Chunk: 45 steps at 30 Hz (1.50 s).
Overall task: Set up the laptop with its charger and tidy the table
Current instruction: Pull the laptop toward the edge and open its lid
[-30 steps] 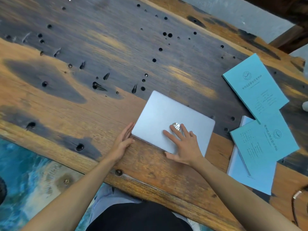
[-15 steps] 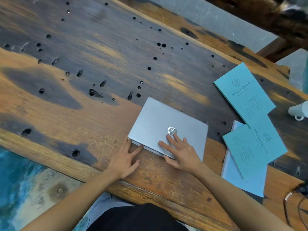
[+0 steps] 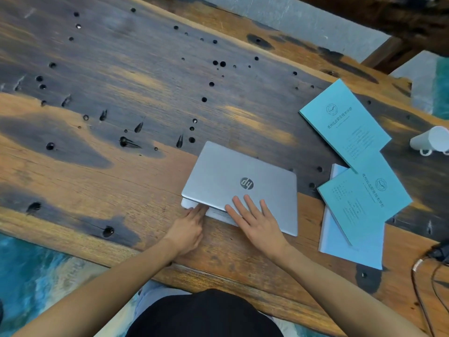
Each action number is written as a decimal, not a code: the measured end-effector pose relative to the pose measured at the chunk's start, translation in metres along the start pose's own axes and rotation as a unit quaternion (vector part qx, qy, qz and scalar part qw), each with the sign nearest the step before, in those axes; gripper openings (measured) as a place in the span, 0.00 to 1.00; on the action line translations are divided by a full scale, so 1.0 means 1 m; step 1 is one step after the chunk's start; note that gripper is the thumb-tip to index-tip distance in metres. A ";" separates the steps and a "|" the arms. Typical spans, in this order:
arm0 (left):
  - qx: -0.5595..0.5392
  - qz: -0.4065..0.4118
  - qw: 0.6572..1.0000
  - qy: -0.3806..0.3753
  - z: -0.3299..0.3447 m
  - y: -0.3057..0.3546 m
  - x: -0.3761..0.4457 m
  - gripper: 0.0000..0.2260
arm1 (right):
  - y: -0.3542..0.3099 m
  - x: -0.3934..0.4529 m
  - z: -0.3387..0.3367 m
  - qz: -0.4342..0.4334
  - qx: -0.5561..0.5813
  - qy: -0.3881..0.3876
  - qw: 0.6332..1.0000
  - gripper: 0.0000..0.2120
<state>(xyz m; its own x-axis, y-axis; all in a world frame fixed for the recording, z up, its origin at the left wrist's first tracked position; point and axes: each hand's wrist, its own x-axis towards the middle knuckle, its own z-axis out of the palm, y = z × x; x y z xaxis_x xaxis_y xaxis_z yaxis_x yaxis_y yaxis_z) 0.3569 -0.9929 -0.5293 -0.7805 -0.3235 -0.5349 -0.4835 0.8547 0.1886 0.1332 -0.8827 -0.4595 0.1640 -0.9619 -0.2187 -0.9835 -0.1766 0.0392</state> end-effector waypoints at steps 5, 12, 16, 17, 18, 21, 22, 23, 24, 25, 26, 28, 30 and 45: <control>0.008 0.009 0.999 -0.033 -0.013 0.004 0.006 0.22 | 0.027 0.005 -0.022 0.019 0.017 0.115 0.993 0.29; 0.016 0.020 0.998 -0.051 -0.016 0.005 0.006 0.21 | 0.073 0.023 -0.044 -0.025 0.021 0.174 0.984 0.33; 0.026 0.015 0.999 -0.019 -0.001 0.003 -0.003 0.27 | 0.101 0.042 -0.056 -0.031 0.016 0.186 0.982 0.32; 0.026 0.011 1.000 -0.010 0.003 0.001 -0.006 0.29 | 0.106 0.046 -0.058 -0.028 0.010 0.190 0.981 0.33; 0.025 0.009 1.000 -0.001 0.005 0.000 -0.008 0.29 | 0.111 0.049 -0.060 -0.025 0.001 0.194 0.981 0.32; 0.005 0.020 0.999 0.027 0.006 -0.002 -0.009 0.33 | 0.125 0.059 -0.061 -0.007 -0.046 0.227 0.973 0.31; -0.004 0.028 0.999 0.020 0.005 -0.002 -0.009 0.35 | 0.128 0.062 -0.061 0.005 -0.063 0.245 0.967 0.30; -0.008 0.037 0.999 0.006 0.004 -0.001 -0.009 0.35 | 0.132 0.065 -0.060 0.020 -0.080 0.263 0.961 0.30; -0.006 0.038 0.999 0.002 0.004 -0.001 -0.009 0.34 | 0.133 0.068 -0.058 0.040 -0.095 0.278 0.955 0.30; -0.001 0.033 0.999 0.010 0.005 0.001 -0.009 0.33 | 0.134 0.071 -0.055 0.068 -0.109 0.285 0.950 0.31; 0.004 0.024 1.000 0.019 0.004 0.004 -0.008 0.32 | 0.132 0.074 -0.053 0.105 -0.118 0.284 0.946 0.32; 0.014 0.009 1.000 0.012 0.002 0.014 -0.004 0.31 | 0.125 0.082 -0.050 0.189 -0.106 0.276 0.936 0.32; 0.010 -0.019 1.000 0.007 -0.005 0.023 0.006 0.31 | 0.117 0.091 -0.049 0.251 -0.059 0.266 0.929 0.27; -0.010 -0.002 0.999 0.036 0.002 0.021 0.026 0.28 | 0.151 0.129 -0.038 0.300 0.028 0.245 0.921 0.28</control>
<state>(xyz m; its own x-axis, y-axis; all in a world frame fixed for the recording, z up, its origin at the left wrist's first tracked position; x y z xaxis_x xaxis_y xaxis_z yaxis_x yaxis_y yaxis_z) 0.3272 -0.9826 -0.5415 -0.8051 -0.3558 -0.4746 -0.4934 0.8458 0.2030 0.0084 -1.0413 -0.4451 -0.4102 -0.8636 0.2933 -0.9082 0.4163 -0.0444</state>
